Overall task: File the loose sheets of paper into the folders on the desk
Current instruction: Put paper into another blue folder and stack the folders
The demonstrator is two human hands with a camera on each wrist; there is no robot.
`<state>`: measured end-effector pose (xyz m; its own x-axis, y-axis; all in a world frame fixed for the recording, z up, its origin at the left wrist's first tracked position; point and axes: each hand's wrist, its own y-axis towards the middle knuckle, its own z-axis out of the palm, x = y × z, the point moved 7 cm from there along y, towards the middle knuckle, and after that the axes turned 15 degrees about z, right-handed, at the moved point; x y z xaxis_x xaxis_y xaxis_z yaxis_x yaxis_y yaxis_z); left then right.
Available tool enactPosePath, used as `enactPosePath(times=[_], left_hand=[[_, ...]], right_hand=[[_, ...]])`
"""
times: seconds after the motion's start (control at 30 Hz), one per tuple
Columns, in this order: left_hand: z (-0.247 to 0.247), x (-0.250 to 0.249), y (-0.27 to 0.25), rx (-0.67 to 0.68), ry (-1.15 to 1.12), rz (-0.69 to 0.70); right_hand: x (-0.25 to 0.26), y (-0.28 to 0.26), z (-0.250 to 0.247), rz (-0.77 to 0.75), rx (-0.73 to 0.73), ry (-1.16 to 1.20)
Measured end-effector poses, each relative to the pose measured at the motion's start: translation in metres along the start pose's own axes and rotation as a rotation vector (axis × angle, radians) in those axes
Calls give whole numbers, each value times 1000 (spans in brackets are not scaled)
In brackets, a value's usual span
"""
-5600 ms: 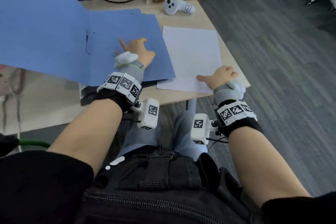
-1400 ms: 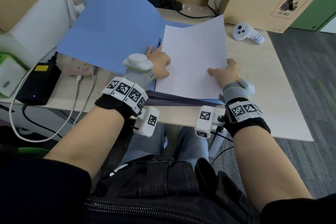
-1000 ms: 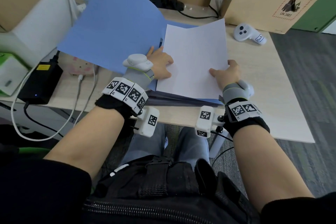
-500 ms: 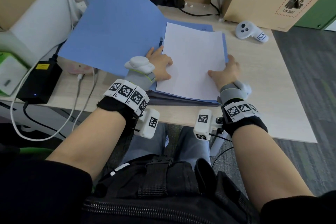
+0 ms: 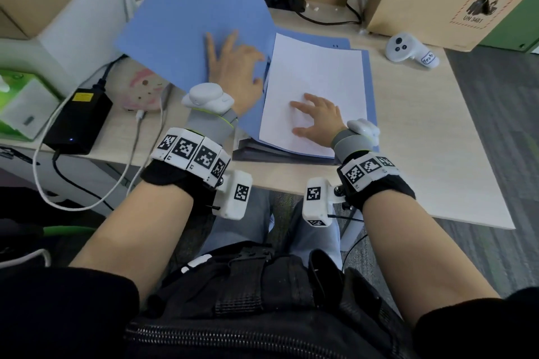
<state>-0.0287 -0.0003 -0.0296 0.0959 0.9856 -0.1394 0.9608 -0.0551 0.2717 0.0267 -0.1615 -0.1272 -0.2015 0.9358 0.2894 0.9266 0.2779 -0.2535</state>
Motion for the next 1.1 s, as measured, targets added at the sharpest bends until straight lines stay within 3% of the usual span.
enactPosePath(times=[0.2, 0.33, 0.53, 0.63, 0.77, 0.87, 0.97, 1.03, 1.1], left_hand=[[-63, 52, -53, -404, 97, -567], [-73, 81, -78, -561, -135, -837], [-75, 97, -84, -645, -423, -720], [-90, 89, -83, -761, -452, -605], [-98, 70, -77, -920, -750, -388], [-97, 46, -62, -813, -1104, -176], [-84, 9, -44, -390, -1232, -54], [-64, -16, -37, -58, -1172, -48], [-42, -29, -34, 132, -1057, -44]], right_hand=[[6, -2, -1, 14, -14, -60], [6, -3, 1, 26, -23, -59], [8, -6, 0, 38, -12, -43], [8, -8, 0, 44, -3, -43], [10, -10, -1, 43, 13, -16], [9, -10, 0, 41, 14, 33], [9, -14, -2, 31, -1, 85], [7, -17, -4, 22, -23, 123], [7, -20, -4, 7, -21, 158]])
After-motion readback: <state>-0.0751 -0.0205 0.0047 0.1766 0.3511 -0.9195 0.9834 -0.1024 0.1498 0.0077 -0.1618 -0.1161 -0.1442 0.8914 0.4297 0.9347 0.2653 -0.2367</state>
